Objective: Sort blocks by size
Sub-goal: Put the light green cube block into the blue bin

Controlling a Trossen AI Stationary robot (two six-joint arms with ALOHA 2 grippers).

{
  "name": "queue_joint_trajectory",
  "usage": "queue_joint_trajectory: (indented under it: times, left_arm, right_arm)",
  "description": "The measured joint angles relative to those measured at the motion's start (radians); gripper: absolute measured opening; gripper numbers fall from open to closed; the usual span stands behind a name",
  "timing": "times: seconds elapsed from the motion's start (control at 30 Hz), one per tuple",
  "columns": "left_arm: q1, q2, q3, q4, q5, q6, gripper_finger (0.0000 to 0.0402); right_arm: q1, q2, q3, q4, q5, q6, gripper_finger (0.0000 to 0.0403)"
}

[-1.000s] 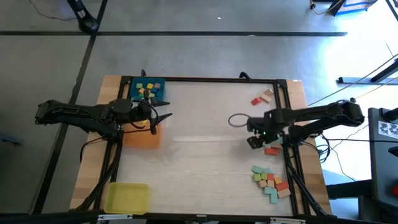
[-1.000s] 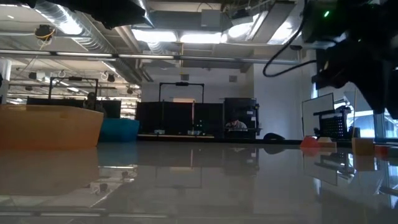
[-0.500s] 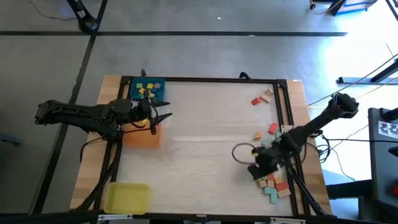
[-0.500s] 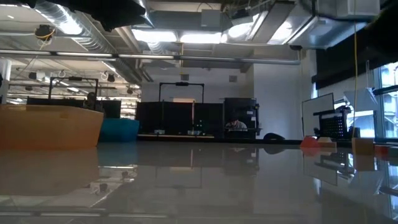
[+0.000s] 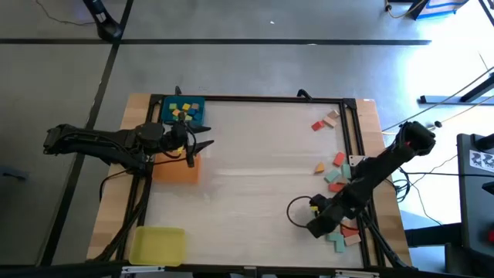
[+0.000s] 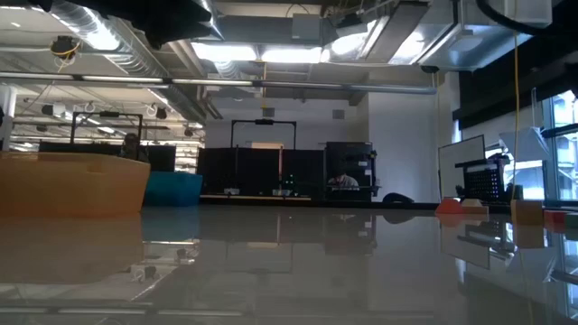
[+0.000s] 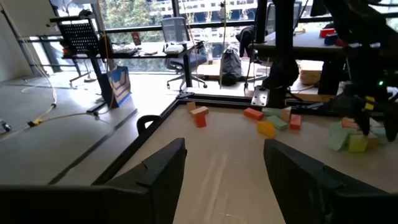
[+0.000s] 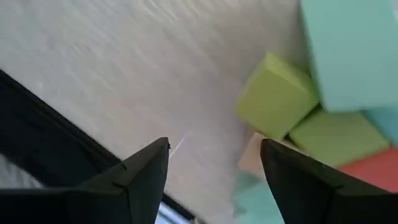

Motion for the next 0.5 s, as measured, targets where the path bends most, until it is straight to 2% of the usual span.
queue_joint_trajectory:
  times: [0.27,0.5]
  left_arm:
    - [0.000,0.000,0.000,0.000,0.000,-0.025,0.0205]
    - [0.001,0.000,0.000,-0.005,0.000,-0.025,0.0205]
  right_arm:
    - [-0.001,0.002,0.000,-0.011,0.085,-0.121,0.0256]
    - [-0.082,0.006,0.000,-0.049,0.203,-0.270,0.0256]
